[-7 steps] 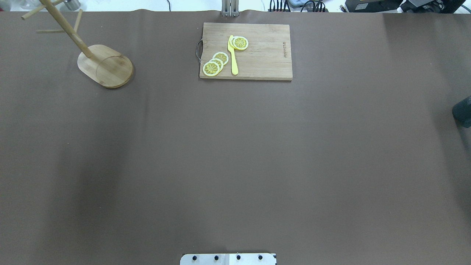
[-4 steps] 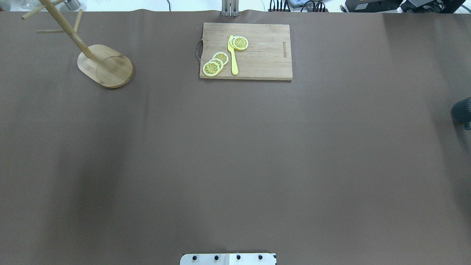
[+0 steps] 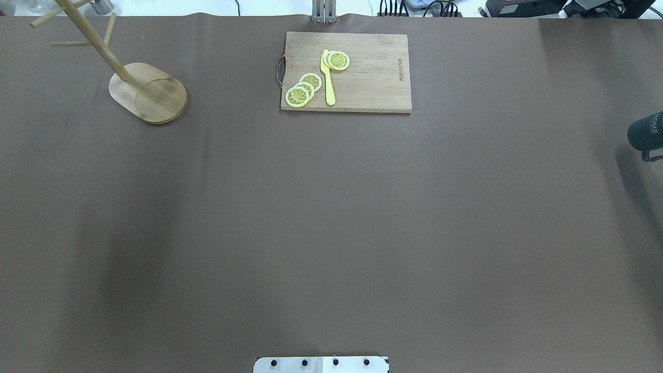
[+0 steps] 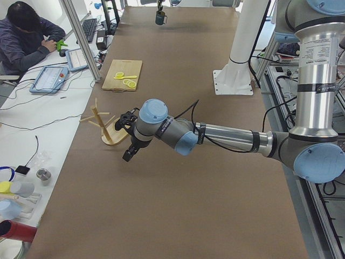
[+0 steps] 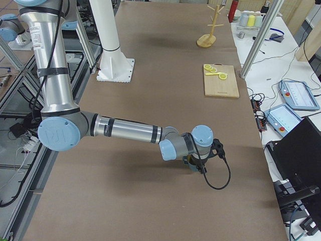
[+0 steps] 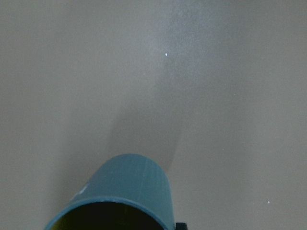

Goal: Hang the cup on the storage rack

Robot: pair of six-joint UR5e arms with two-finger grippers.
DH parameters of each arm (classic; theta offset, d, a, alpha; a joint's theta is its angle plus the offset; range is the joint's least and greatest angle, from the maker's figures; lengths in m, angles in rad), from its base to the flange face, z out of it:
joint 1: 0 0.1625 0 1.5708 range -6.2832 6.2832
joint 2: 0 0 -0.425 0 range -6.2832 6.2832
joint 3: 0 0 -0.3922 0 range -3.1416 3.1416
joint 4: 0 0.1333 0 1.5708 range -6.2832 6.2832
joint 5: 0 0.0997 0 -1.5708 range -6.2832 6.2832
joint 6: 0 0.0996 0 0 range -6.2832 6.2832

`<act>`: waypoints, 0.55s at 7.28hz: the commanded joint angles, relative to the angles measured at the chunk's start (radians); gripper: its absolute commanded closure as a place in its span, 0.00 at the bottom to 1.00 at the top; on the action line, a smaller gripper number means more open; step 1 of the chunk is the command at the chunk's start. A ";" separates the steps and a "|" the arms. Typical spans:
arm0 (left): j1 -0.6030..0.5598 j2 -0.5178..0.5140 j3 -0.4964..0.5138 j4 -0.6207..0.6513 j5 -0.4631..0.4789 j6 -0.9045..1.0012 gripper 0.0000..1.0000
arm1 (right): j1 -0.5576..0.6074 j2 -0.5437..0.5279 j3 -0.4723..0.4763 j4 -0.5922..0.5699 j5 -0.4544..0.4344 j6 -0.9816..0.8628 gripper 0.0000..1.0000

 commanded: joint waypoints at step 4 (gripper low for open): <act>0.001 0.011 0.000 0.000 0.000 -0.002 0.01 | -0.005 -0.080 0.244 -0.006 0.041 0.805 1.00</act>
